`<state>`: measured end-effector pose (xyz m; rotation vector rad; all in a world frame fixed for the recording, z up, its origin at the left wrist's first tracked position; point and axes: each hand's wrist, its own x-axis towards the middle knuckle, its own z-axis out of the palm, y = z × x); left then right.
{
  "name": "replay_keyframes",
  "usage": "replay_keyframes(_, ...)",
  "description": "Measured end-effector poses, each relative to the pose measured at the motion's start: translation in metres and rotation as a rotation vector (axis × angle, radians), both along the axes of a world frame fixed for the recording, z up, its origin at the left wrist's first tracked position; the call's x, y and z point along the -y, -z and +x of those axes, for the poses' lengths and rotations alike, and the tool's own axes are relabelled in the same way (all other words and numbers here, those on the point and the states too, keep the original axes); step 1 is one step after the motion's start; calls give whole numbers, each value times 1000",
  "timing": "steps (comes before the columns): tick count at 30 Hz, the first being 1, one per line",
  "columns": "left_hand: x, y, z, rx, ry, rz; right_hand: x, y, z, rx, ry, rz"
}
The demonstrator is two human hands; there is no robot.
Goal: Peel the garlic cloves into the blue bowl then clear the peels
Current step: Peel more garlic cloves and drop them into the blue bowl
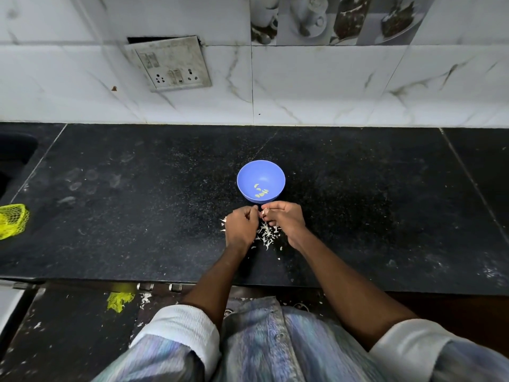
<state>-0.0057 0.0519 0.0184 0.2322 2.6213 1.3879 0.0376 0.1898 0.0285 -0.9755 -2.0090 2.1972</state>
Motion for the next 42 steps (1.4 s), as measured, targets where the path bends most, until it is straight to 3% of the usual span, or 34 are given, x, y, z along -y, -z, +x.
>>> replay_keyframes(9, 1, 0, -2, 4, 73, 175, -2, 4, 0, -2, 11, 72)
replay_keyframes(17, 4, 2, -3, -46, 28, 109, 0, -3, 2, -17, -51, 6)
replay_keyframes(23, 6, -1, -1, -94, 53, 70, 6, -4, 2, 44, -93, 157)
replay_keyframes(42, 11, -2, 6, -30, 94, 91, 5, -4, 7, 4, -100, 193)
